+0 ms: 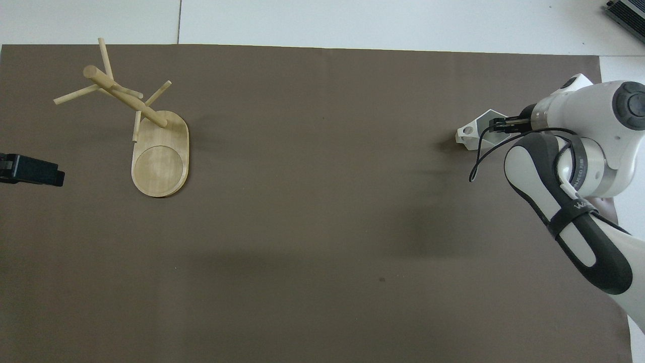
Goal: Hang cup on rack
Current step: 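Hold the cup with the right gripper while the left gripper advances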
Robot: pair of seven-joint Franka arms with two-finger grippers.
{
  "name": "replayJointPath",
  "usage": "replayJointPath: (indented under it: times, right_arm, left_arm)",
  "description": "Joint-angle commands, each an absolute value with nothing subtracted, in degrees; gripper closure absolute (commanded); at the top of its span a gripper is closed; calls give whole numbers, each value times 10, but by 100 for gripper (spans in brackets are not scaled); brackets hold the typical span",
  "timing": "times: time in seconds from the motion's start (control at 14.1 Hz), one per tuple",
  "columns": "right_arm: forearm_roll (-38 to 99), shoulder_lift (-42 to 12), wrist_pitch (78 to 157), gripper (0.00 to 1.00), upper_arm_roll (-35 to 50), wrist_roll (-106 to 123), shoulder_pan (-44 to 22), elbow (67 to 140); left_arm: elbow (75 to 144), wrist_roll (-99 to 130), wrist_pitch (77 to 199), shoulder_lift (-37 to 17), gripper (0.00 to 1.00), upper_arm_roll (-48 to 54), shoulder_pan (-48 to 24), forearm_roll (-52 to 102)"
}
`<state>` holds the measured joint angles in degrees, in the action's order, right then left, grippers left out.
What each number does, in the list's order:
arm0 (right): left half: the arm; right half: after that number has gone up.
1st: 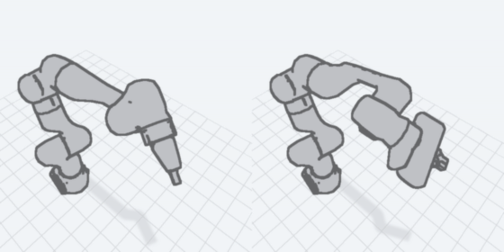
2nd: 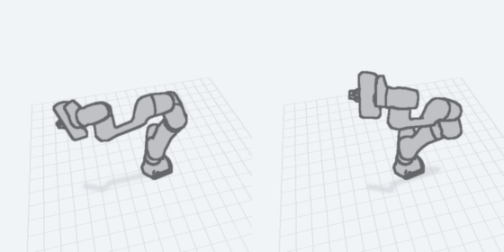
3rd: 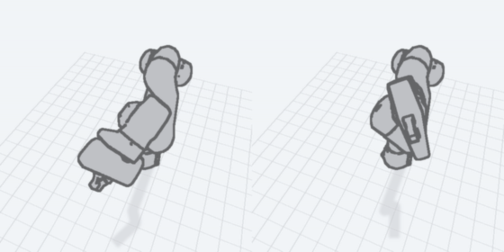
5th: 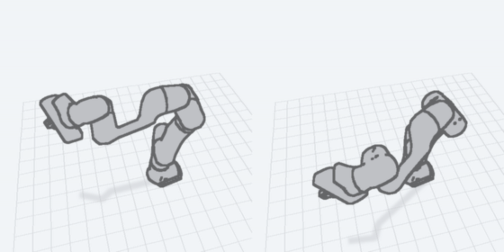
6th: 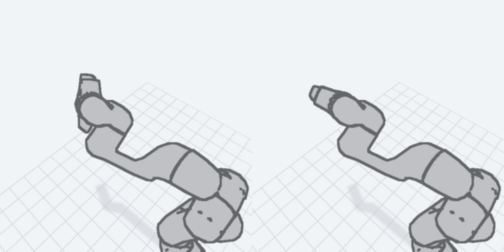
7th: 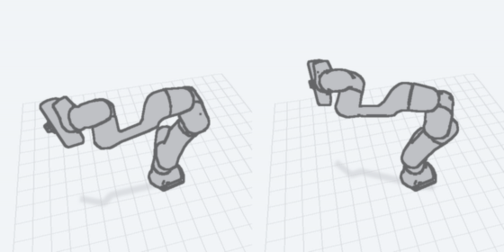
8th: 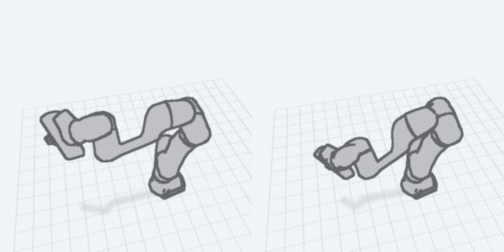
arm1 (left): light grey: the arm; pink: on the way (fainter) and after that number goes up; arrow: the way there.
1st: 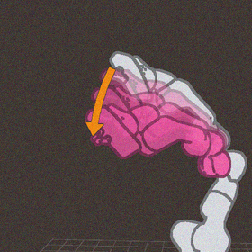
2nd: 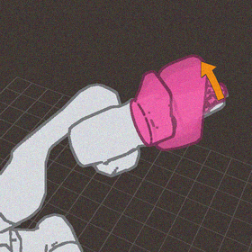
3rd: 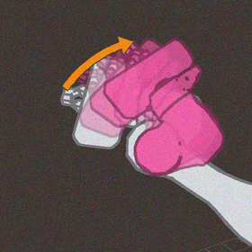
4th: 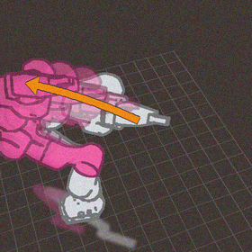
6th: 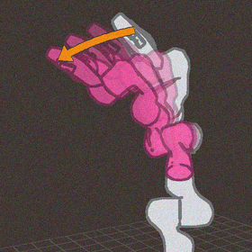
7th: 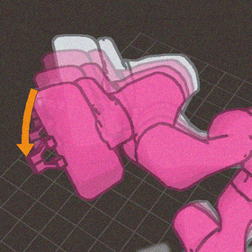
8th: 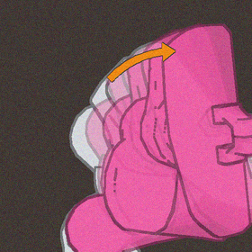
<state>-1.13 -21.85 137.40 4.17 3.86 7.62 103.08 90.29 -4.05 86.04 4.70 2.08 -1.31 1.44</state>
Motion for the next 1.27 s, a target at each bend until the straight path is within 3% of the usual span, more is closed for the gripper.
replayJointPath:
  times: [0.0,0.14,0.5,0.78,1.2]
  right_arm:
    - [-11,-214,1356,62,46,46,80,1023]
    - [-11,-214,1344,72,46,46,81,1016]
    - [-11,-214,1344,83,46,46,81,1013]
    - [-11,-214,1344,98,47,46,81,1013]
    - [-9,-207,1315,100,61,46,81,992]
  left_arm:
    - [917,9,859,62,0,19,-18,6]
    - [916,33,860,62,0,20,-19,6]
    - [925,57,843,70,0,21,-18,9]
    - [952,278,848,83,0,21,-16,63]
    - [1019,404,845,123,0,25,-34,117]
